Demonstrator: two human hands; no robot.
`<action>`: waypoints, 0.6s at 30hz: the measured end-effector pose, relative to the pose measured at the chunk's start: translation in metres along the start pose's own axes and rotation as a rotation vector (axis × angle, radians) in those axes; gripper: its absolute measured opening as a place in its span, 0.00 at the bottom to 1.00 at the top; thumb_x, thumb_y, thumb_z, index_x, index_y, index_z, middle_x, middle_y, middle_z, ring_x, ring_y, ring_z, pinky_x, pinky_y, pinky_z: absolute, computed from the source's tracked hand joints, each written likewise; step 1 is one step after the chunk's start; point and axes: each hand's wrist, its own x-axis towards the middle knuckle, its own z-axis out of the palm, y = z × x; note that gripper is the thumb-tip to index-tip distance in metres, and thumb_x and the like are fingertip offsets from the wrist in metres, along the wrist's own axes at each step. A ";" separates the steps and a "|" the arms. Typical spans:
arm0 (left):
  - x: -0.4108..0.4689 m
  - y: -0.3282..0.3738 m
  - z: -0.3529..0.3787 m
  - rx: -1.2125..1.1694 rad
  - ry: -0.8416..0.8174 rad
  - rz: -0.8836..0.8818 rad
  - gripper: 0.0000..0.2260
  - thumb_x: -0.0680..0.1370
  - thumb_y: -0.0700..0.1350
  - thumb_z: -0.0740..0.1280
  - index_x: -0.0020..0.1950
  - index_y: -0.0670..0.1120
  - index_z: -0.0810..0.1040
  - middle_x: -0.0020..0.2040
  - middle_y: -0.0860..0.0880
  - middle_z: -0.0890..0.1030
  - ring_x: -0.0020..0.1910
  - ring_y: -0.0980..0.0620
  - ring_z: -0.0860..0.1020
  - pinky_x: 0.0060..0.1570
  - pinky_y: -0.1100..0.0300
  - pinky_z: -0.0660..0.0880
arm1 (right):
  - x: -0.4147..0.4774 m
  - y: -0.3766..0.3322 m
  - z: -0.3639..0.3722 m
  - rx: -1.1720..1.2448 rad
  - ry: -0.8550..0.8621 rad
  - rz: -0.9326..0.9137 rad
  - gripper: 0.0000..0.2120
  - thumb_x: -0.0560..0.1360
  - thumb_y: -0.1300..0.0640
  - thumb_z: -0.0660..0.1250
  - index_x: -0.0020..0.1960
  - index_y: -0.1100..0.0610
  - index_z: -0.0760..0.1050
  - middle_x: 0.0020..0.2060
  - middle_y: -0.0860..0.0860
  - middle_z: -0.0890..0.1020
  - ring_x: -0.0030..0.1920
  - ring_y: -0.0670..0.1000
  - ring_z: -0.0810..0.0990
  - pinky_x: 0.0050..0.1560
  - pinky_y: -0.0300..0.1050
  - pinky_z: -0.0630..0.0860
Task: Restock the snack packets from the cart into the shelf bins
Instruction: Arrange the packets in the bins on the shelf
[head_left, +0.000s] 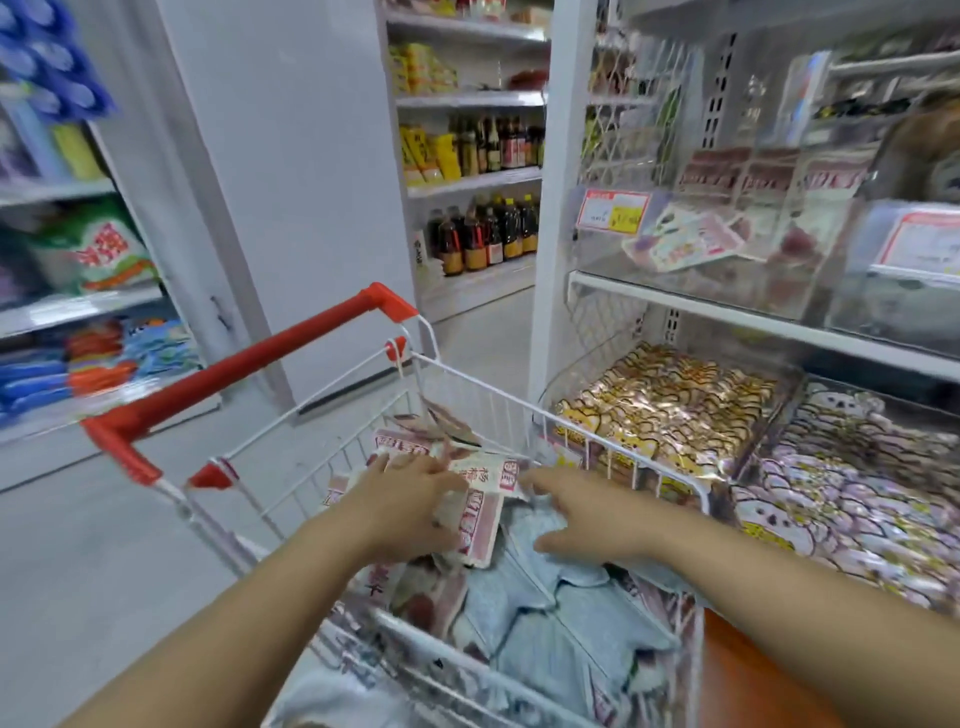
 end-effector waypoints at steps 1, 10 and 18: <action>-0.003 -0.004 0.003 0.040 -0.009 -0.008 0.32 0.75 0.61 0.67 0.77 0.62 0.62 0.79 0.54 0.61 0.78 0.47 0.59 0.78 0.38 0.47 | 0.006 -0.001 0.007 0.029 0.011 0.005 0.38 0.76 0.53 0.71 0.80 0.52 0.56 0.77 0.51 0.62 0.75 0.52 0.63 0.72 0.42 0.61; -0.018 -0.031 0.003 -0.070 0.020 -0.108 0.46 0.70 0.66 0.71 0.81 0.61 0.49 0.79 0.55 0.60 0.77 0.48 0.59 0.72 0.45 0.65 | 0.060 -0.005 0.039 -0.212 0.179 -0.005 0.36 0.78 0.61 0.63 0.79 0.42 0.52 0.74 0.49 0.66 0.69 0.59 0.68 0.63 0.53 0.72; -0.028 -0.044 -0.001 -0.236 0.100 -0.132 0.47 0.68 0.67 0.75 0.80 0.61 0.53 0.80 0.56 0.52 0.78 0.50 0.53 0.75 0.48 0.63 | 0.042 0.004 0.007 -0.180 0.415 0.065 0.16 0.80 0.49 0.61 0.67 0.40 0.71 0.54 0.44 0.83 0.50 0.51 0.82 0.46 0.49 0.80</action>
